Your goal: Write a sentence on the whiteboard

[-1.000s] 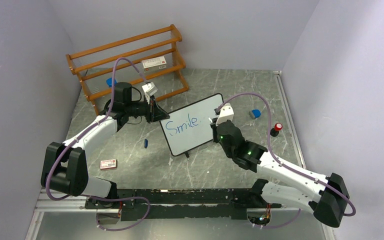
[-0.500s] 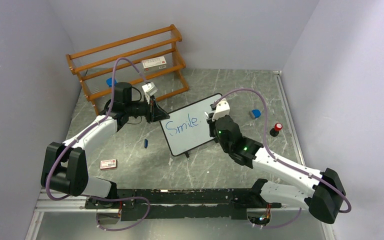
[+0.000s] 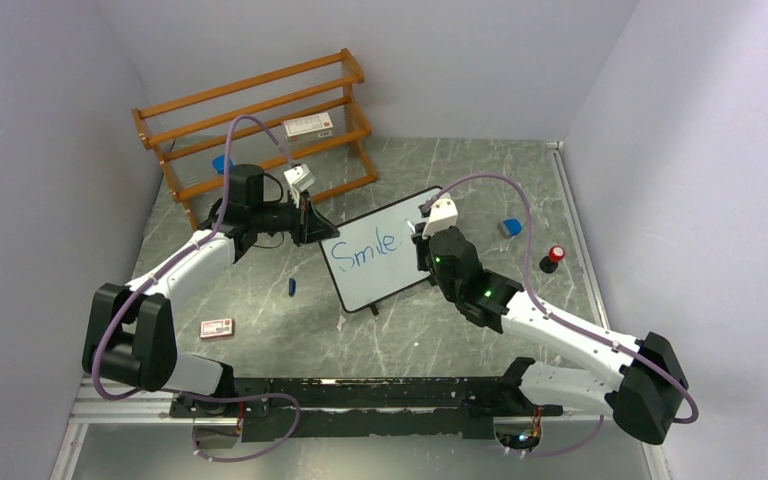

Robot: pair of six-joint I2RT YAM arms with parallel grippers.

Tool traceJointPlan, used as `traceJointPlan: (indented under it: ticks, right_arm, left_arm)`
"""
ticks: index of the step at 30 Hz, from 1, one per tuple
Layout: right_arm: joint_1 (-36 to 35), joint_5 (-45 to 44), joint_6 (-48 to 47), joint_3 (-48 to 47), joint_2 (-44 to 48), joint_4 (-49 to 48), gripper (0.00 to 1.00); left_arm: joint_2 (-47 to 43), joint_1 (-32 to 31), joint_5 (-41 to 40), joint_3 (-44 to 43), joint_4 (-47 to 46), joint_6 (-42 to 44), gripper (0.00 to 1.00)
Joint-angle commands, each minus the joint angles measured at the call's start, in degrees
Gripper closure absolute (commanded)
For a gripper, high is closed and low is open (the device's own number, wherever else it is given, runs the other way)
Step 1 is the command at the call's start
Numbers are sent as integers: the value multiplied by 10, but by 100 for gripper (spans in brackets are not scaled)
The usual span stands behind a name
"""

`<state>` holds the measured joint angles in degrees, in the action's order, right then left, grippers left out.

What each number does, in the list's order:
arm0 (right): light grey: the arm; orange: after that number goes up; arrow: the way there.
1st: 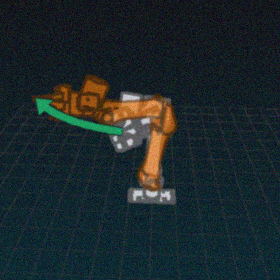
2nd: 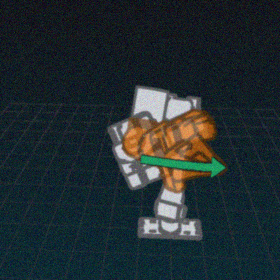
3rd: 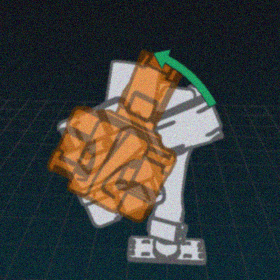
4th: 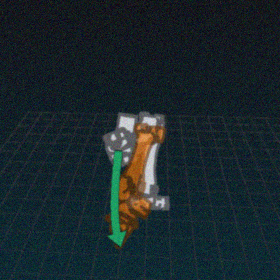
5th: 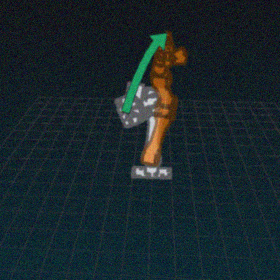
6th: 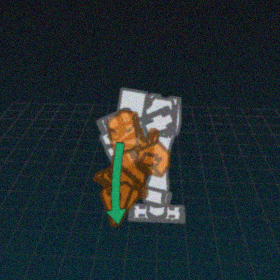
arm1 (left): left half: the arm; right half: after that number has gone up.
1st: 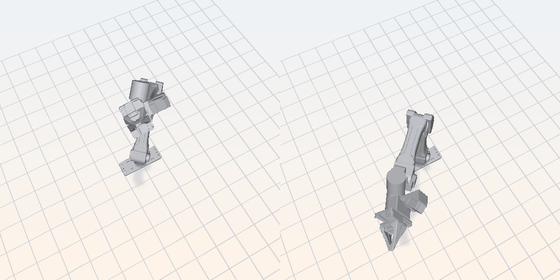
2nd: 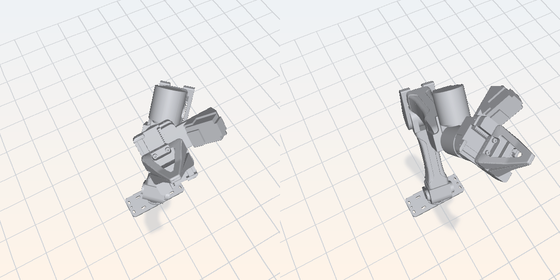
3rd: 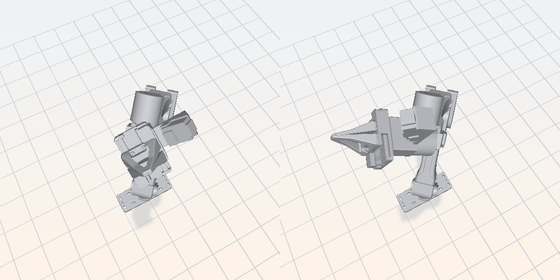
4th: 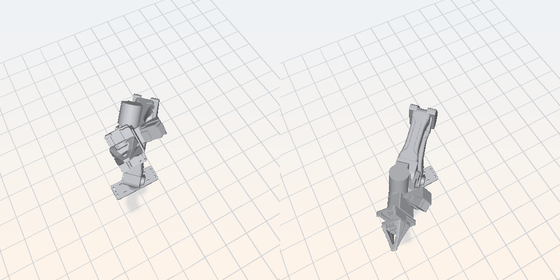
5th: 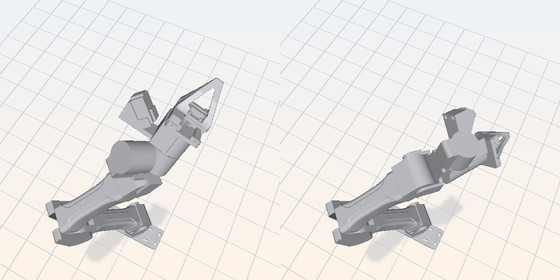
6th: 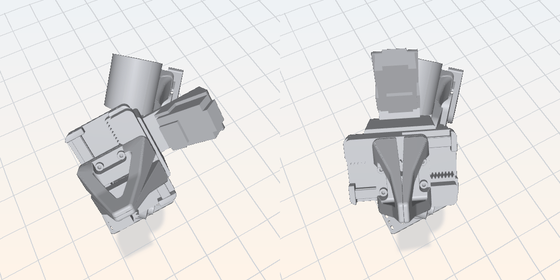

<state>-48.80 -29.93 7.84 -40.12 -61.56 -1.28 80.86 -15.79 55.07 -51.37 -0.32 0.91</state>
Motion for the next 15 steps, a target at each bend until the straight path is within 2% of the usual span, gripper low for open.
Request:
traceJointPlan:
  ticks: [1, 15]
  right_arm:
    - [6, 9, 14, 4, 2, 26, 100]
    - [6, 25, 42, 29, 19, 73, 100]
  left_arm:
    - [11, 3, -7, -9, 27, 36, 95]
    - [12, 3, -9, -9, 28, 37, 95]
